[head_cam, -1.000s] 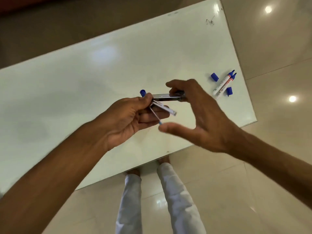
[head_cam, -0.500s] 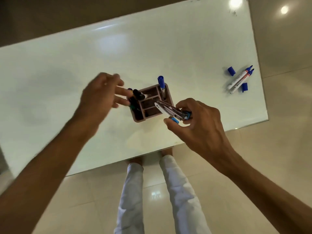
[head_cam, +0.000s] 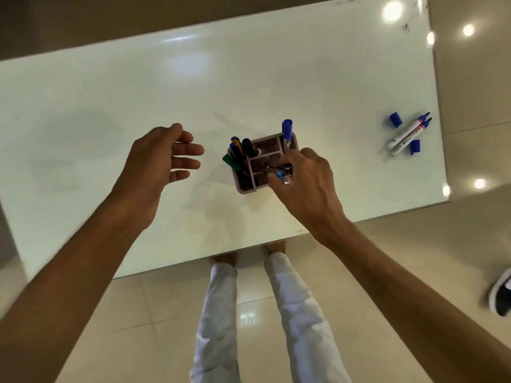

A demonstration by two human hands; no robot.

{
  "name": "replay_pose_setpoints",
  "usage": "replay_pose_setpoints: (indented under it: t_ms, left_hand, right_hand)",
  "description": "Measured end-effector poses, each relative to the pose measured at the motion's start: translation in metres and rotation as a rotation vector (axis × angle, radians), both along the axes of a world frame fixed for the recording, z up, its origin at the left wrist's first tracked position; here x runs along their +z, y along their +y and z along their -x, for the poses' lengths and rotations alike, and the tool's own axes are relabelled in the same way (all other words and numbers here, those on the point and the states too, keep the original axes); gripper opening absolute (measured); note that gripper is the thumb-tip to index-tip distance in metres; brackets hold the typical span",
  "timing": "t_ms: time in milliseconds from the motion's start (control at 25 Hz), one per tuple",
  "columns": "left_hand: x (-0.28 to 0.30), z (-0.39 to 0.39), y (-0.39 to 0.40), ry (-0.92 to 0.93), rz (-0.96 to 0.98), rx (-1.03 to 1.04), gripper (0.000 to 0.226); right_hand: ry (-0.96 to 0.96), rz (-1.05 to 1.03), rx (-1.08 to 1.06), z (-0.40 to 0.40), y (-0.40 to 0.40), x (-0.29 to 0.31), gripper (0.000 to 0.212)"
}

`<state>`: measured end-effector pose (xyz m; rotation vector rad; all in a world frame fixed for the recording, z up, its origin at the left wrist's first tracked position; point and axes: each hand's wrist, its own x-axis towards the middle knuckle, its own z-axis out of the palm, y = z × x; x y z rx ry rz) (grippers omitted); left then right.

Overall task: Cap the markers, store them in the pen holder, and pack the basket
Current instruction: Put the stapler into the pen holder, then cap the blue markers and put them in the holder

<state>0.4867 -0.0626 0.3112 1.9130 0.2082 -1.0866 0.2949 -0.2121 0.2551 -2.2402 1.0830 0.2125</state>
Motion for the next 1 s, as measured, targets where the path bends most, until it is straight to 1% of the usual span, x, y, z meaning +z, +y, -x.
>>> replay_pose_setpoints:
  t_ms: [120,280,320,400,520,560,640,720,760,840,880,960,1000]
  left_hand:
    - [-0.003,0.007,-0.002,0.003,0.027,-0.031,0.023]
    - [-0.005,0.013,-0.008,0.015,0.069,-0.086,0.027]
    - [-0.006,0.014,-0.01,0.015,0.083,-0.085,0.029]
    - [-0.007,0.017,-0.015,0.025,0.103,-0.083,0.035]
    - [-0.004,0.021,-0.027,0.053,0.112,-0.107,0.042]
    - [-0.004,0.023,-0.031,0.057,0.115,-0.12,0.044]
    - [-0.003,0.029,-0.043,0.059,0.127,-0.152,0.045]
    - [-0.003,0.033,-0.054,0.063,0.145,-0.169,0.047]
    - [-0.003,0.034,-0.059,0.067,0.156,-0.178,0.049]
    - [-0.005,0.037,-0.071,0.083,0.169,-0.195,0.053]
    - [-0.008,0.038,-0.076,0.088,0.168,-0.2,0.055]
    - [-0.014,0.041,-0.084,0.091,0.166,-0.222,0.056]
    - [-0.016,0.042,-0.088,0.094,0.169,-0.233,0.058]
  right_hand:
    - [-0.037,-0.002,-0.01,-0.005,0.005,-0.009,0.053]
    - [-0.07,-0.072,-0.063,0.007,0.004,-0.015,0.065]
    - [-0.101,-0.094,-0.067,0.01,0.004,-0.015,0.064]
    - [-0.173,-0.086,-0.07,0.022,0.0,-0.014,0.052]
    - [-0.199,0.045,-0.102,0.051,-0.032,-0.014,0.031]
    - [-0.186,0.091,-0.153,0.063,-0.049,-0.015,0.027]
    - [-0.155,0.187,-0.332,0.09,-0.092,-0.019,0.023]
    - [-0.063,0.262,-0.558,0.116,-0.139,-0.03,0.029]
    - [0.001,0.257,-0.682,0.126,-0.162,-0.036,0.036]
    - [0.123,0.141,-0.897,0.145,-0.203,-0.051,0.052]
    - [0.169,0.067,-0.942,0.151,-0.217,-0.058,0.058]
    - [0.199,-0.068,-0.94,0.155,-0.232,-0.071,0.068]
    - [0.203,-0.103,-0.916,0.155,-0.235,-0.078,0.072]
